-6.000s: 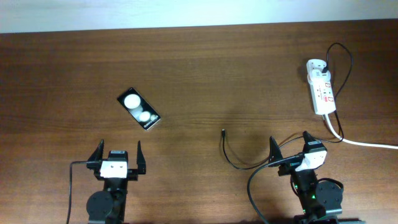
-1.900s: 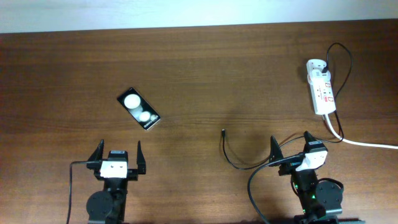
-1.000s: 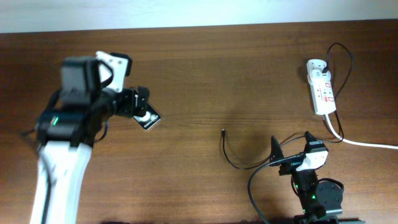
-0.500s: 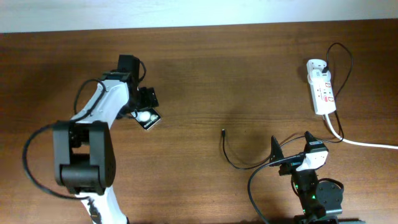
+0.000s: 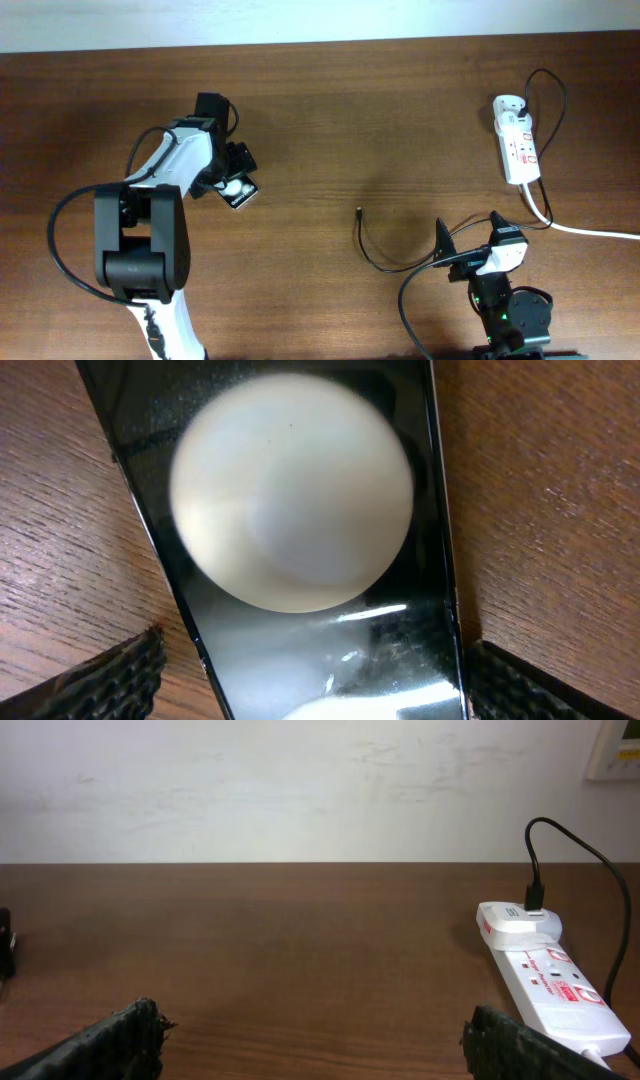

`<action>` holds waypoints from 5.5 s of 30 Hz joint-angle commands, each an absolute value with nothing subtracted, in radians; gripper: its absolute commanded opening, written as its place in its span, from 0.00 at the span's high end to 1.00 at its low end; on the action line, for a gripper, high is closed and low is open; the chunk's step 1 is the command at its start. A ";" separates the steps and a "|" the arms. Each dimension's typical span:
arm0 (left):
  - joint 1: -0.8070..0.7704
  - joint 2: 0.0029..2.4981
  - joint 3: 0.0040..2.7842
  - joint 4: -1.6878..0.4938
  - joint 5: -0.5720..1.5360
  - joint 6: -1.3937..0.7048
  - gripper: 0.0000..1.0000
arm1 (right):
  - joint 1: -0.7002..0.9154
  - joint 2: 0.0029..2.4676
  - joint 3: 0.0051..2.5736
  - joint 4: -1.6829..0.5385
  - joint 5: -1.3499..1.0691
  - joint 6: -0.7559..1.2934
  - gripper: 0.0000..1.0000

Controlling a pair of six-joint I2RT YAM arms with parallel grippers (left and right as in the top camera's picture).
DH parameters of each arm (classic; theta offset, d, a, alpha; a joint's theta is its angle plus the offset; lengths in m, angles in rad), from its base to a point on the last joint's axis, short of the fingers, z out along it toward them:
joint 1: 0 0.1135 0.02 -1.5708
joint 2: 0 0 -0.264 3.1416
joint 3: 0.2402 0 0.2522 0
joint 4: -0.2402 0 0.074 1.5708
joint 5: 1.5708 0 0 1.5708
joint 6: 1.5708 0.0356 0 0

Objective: Plug charger to phone and switch on socket
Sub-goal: 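Move the left gripper over the black phone and lower onto it, then close the left gripper on the phone's long edges and lift it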

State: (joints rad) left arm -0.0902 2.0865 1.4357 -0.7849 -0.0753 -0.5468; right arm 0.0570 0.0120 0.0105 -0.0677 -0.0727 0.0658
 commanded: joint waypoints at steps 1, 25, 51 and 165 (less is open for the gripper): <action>-0.092 2.144 1.417 -0.809 -0.017 -0.564 0.16 | 0.059 0.006 0.006 -0.072 -0.068 0.059 0.01; -0.462 2.144 1.408 -0.904 0.048 -0.500 0.01 | 0.059 0.006 0.006 -0.072 -0.068 0.059 0.01; -0.461 2.144 1.407 -0.862 -0.076 -0.602 0.16 | 0.059 0.006 0.006 -0.072 -0.068 0.060 0.01; -0.439 2.145 1.388 -0.778 0.027 -0.521 0.12 | 0.059 0.006 0.006 -0.072 -0.068 0.059 0.02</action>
